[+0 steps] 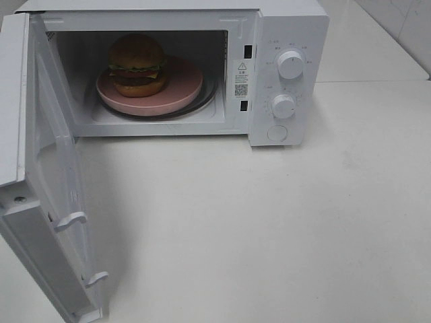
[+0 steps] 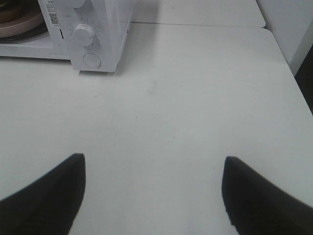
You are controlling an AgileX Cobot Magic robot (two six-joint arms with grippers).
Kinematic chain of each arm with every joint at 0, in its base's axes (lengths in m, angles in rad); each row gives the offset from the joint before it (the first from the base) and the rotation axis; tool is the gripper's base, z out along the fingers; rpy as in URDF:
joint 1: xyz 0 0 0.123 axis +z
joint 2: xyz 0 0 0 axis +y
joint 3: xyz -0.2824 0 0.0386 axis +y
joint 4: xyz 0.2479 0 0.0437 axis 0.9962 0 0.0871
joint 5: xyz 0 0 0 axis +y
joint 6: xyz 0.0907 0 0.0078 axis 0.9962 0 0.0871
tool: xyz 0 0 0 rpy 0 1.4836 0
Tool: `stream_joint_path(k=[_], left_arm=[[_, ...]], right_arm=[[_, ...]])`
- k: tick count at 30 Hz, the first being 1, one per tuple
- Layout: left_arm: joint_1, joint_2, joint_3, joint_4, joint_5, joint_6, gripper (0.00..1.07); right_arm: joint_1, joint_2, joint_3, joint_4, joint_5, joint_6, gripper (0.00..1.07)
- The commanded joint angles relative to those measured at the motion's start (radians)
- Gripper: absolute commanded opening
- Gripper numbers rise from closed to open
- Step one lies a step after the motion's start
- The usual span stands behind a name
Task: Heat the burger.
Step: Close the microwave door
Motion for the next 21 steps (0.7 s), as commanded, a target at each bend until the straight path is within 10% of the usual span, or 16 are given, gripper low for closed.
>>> stream_joint_path(k=[1, 21], left_arm=[[-0.004, -0.013, 0.002, 0.002, 0.006, -0.006, 1.00], [-0.002, 0.125, -0.035, -0.006, -0.099, -0.006, 0.85]], right_arm=[[-0.007, -0.027, 0.001, 0.003, -0.008, -0.011, 0.76], [-0.007, -0.027, 0.001, 0.003, -0.008, -0.012, 0.76]])
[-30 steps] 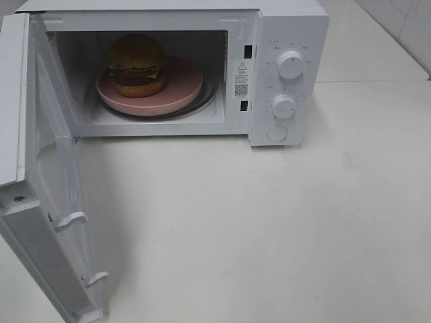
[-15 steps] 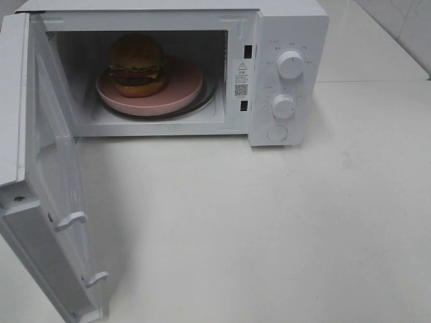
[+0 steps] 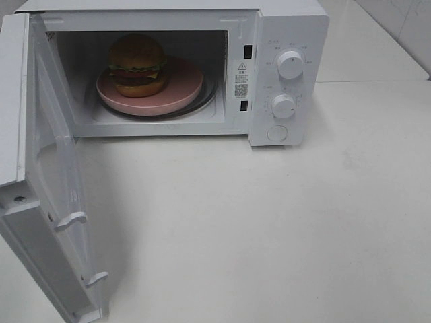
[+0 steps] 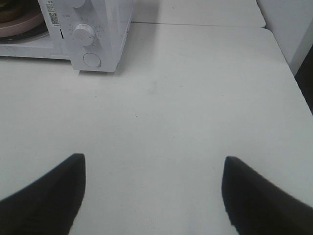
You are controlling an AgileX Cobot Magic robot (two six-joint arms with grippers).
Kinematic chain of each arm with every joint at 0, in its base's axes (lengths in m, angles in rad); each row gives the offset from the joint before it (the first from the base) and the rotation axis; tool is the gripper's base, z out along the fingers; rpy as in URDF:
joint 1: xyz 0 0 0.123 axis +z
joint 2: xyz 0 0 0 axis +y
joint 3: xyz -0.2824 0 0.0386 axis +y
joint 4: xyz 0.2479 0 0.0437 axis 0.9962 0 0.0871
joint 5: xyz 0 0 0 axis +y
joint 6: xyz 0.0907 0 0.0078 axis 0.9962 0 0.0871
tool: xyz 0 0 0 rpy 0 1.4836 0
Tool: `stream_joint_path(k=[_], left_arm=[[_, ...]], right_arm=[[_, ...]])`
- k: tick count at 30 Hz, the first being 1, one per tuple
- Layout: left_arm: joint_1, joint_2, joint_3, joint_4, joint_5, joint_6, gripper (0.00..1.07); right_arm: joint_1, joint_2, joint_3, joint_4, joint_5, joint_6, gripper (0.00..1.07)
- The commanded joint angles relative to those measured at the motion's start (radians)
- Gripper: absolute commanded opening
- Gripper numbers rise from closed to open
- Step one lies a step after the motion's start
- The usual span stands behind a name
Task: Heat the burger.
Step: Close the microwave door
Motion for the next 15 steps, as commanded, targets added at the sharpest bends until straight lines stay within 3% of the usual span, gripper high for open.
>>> stream_joint_path(k=[1, 2, 3, 4, 6, 7, 9, 10, 12, 15], left_arm=[[-0.002, 0.050, -0.010, -0.001, -0.077, -0.006, 0.81], [-0.002, 0.050, -0.010, -0.001, -0.077, -0.006, 0.81], [-0.002, 0.086, -0.009, 0.006, -0.103, -0.005, 0.71], [-0.002, 0.086, -0.009, 0.006, -0.103, -0.005, 0.71], [-0.002, 0.148, -0.009, 0.006, -0.123, -0.005, 0.54], [-0.002, 0.148, -0.009, 0.006, -0.123, -0.005, 0.54], [-0.002, 0.241, -0.009, 0.009, -0.168, -0.005, 0.37], [-0.002, 0.241, -0.009, 0.009, -0.168, -0.005, 0.37], [-0.002, 0.309, -0.009, 0.023, -0.209, -0.001, 0.05], [-0.002, 0.331, -0.009, 0.032, -0.225, 0.004, 0.00]], right_arm=[[-0.007, -0.027, 0.001, 0.003, -0.008, -0.011, 0.76], [-0.007, -0.027, 0.001, 0.003, -0.008, -0.011, 0.76], [-0.007, -0.027, 0.001, 0.003, -0.008, -0.011, 0.76], [-0.007, -0.027, 0.001, 0.003, -0.008, -0.011, 0.76], [-0.007, -0.027, 0.001, 0.003, -0.008, -0.011, 0.76], [-0.007, -0.027, 0.001, 0.003, -0.008, -0.011, 0.76], [-0.007, -0.027, 0.001, 0.003, -0.008, -0.011, 0.76], [-0.007, -0.027, 0.001, 0.003, -0.008, -0.011, 0.76], [-0.007, -0.027, 0.001, 0.003, -0.008, -0.012, 0.76], [-0.007, -0.027, 0.001, 0.003, -0.008, -0.012, 0.76]])
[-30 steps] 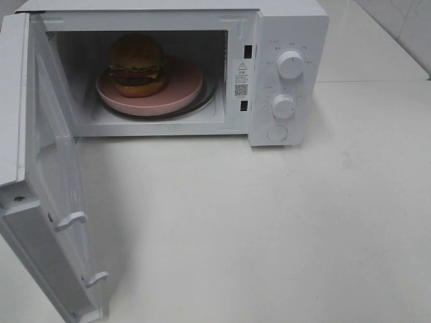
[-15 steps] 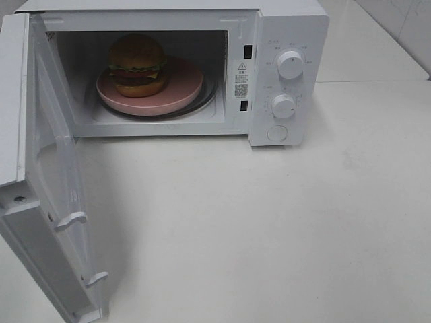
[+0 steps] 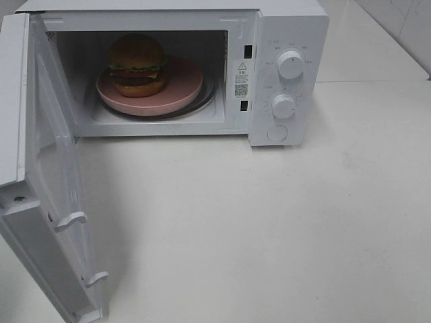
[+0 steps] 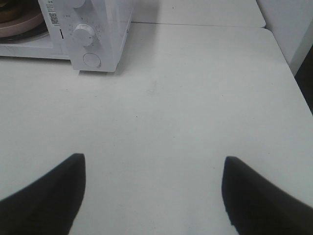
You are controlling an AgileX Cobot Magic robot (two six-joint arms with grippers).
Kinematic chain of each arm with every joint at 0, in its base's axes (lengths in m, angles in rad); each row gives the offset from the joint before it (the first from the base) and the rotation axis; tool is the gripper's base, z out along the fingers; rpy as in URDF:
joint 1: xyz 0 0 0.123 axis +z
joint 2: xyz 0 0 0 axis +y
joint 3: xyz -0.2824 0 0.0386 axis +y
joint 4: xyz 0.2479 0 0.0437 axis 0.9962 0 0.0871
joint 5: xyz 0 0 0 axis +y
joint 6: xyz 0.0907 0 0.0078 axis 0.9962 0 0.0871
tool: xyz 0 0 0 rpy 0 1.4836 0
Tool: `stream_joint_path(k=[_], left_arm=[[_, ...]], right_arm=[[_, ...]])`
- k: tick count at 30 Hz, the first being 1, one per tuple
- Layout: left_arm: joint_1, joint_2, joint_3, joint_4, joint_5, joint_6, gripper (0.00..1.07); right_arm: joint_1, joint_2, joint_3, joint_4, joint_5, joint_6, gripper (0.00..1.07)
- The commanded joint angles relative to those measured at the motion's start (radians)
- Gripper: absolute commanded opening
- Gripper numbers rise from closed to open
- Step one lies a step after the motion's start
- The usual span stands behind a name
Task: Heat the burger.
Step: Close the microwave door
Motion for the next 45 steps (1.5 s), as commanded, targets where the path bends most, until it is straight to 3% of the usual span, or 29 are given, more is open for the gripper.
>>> stream_joint_path(k=[1, 5, 11, 13, 16, 18, 21, 27, 31, 33, 34, 38, 43, 45], left_arm=[[-0.002, 0.088, -0.002, 0.048, -0.096, 0.005, 0.00], [-0.002, 0.165, 0.021, 0.105, -0.188, 0.005, 0.00], [-0.002, 0.260, 0.080, 0.105, -0.330, 0.006, 0.00], [-0.002, 0.322, 0.154, 0.105, -0.518, 0.011, 0.00], [-0.002, 0.334, 0.174, 0.103, -0.558, 0.011, 0.00], [-0.004, 0.384, 0.242, 0.095, -0.762, 0.010, 0.00], [-0.004, 0.422, 0.282, 0.095, -0.917, 0.007, 0.00], [-0.004, 0.503, 0.307, 0.122, -1.061, -0.002, 0.00], [-0.038, 0.599, 0.307, 0.174, -1.230, -0.049, 0.00], [-0.052, 0.623, 0.307, 0.202, -1.274, -0.054, 0.00], [-0.078, 0.674, 0.307, 0.264, -1.342, -0.054, 0.00], [-0.103, 0.742, 0.307, 0.302, -1.388, -0.055, 0.00], [-0.110, 0.840, 0.307, 0.340, -1.458, -0.118, 0.00], [-0.110, 0.892, 0.307, 0.385, -1.518, -0.177, 0.00]], right_arm=[[-0.007, -0.027, 0.001, 0.003, -0.008, -0.012, 0.76], [-0.007, -0.027, 0.001, 0.003, -0.008, -0.012, 0.76], [-0.007, -0.027, 0.001, 0.003, -0.008, -0.012, 0.76], [-0.007, -0.027, 0.001, 0.003, -0.008, -0.012, 0.76], [-0.007, -0.027, 0.001, 0.003, -0.008, -0.012, 0.76], [-0.007, -0.027, 0.001, 0.003, -0.008, -0.012, 0.76], [-0.007, -0.027, 0.001, 0.003, -0.008, -0.012, 0.76], [-0.007, -0.027, 0.001, 0.003, -0.008, -0.012, 0.76], [-0.007, -0.027, 0.001, 0.003, -0.008, -0.012, 0.76], [-0.007, -0.027, 0.001, 0.003, -0.008, -0.012, 0.76], [-0.007, -0.027, 0.001, 0.003, -0.008, -0.012, 0.76], [-0.007, -0.027, 0.001, 0.003, -0.008, -0.012, 0.76], [-0.007, -0.027, 0.001, 0.003, -0.008, -0.012, 0.76], [-0.007, -0.027, 0.001, 0.003, -0.008, -0.012, 0.76]])
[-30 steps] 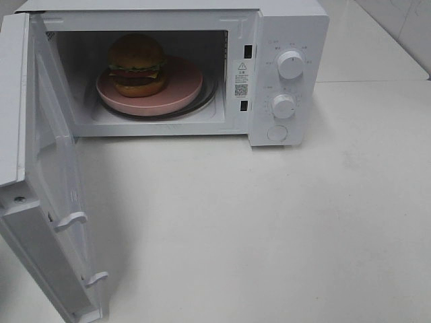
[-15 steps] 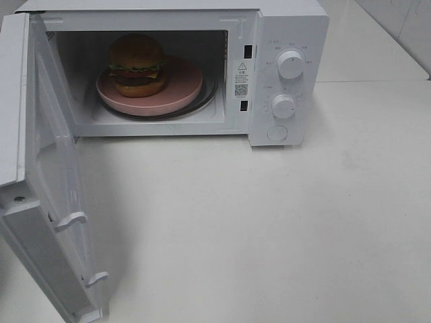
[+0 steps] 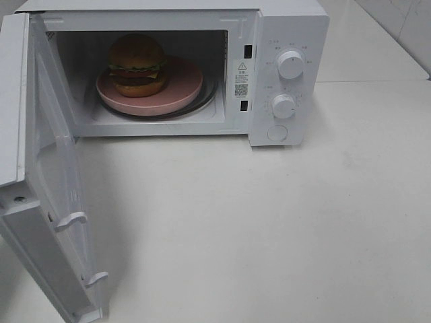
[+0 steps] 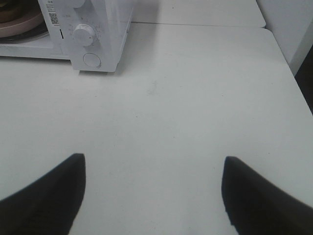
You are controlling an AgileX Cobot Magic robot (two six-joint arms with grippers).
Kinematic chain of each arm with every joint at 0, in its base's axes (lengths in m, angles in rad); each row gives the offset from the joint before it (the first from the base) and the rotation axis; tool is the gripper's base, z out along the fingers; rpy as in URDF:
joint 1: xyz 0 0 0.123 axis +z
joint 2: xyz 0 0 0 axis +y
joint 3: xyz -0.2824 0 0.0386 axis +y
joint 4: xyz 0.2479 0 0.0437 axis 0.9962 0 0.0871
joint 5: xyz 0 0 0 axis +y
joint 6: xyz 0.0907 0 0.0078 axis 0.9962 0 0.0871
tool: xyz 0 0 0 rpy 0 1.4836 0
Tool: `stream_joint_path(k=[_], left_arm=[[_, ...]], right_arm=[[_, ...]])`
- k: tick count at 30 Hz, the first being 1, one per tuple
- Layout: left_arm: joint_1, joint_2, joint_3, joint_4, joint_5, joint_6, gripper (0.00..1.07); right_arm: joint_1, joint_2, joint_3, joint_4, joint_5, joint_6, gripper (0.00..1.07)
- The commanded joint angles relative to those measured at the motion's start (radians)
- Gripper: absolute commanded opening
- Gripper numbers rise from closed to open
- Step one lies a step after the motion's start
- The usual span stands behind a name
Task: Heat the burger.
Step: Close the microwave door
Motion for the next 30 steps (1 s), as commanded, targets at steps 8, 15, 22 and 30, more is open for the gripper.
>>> stream_joint_path(k=[8, 15, 22, 30], left_arm=[[-0.007, 0.172, 0.001, 0.202, -0.249, -0.166, 0.00], [-0.049, 0.267, -0.025, 0.219, -0.343, -0.166, 0.00], [-0.139, 0.325, -0.093, 0.198, -0.343, -0.165, 0.00], [-0.246, 0.388, -0.177, 0.100, -0.343, -0.162, 0.00]], right_arm=[[-0.007, -0.027, 0.001, 0.003, -0.008, -0.012, 0.76], [-0.007, -0.027, 0.001, 0.003, -0.008, -0.012, 0.76], [-0.007, -0.027, 0.001, 0.003, -0.008, -0.012, 0.76], [-0.007, -0.027, 0.001, 0.003, -0.008, -0.012, 0.76]])
